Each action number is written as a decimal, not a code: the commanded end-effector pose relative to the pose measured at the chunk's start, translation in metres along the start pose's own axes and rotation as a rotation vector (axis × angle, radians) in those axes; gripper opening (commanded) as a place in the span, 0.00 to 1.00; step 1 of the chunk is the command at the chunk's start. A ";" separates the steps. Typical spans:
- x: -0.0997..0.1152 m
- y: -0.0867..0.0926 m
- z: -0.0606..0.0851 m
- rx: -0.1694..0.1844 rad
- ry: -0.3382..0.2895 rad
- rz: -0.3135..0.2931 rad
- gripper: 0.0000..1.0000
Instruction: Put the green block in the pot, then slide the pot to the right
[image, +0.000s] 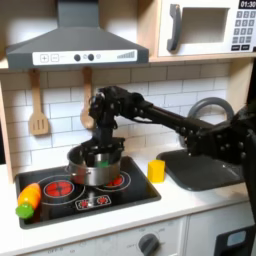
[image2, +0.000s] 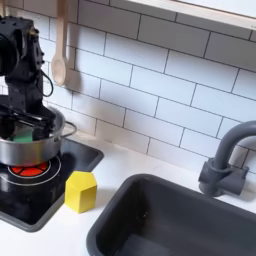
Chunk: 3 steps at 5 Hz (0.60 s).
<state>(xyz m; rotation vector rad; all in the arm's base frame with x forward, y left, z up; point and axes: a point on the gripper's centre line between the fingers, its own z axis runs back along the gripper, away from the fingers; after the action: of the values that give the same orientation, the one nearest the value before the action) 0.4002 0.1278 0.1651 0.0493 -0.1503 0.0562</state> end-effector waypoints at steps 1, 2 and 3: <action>-0.012 -0.020 0.007 -0.015 0.001 -0.036 1.00; -0.021 -0.031 0.010 -0.023 0.006 -0.059 1.00; -0.026 -0.038 0.013 -0.029 0.003 -0.076 1.00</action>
<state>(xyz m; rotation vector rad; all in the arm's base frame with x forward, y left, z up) 0.3735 0.0915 0.1749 0.0292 -0.1509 -0.0127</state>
